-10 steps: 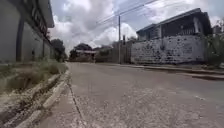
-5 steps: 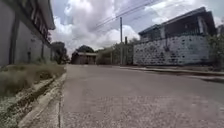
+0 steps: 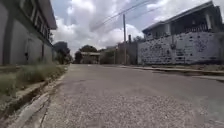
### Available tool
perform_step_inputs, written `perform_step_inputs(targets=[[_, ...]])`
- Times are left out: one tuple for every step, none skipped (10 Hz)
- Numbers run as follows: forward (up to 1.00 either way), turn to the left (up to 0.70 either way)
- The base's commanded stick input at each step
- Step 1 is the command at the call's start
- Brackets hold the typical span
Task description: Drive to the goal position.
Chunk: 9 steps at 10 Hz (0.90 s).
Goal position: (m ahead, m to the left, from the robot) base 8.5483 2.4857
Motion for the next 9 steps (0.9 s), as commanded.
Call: perform_step_inputs(targets=[[1.00, 0.23], [1.00, 0.35], [1.00, 0.35], [1.00, 0.34], [1.00, 0.14], [1.00, 0.00], [1.00, 0.00], [1.00, 0.00], [1.00, 0.04]])
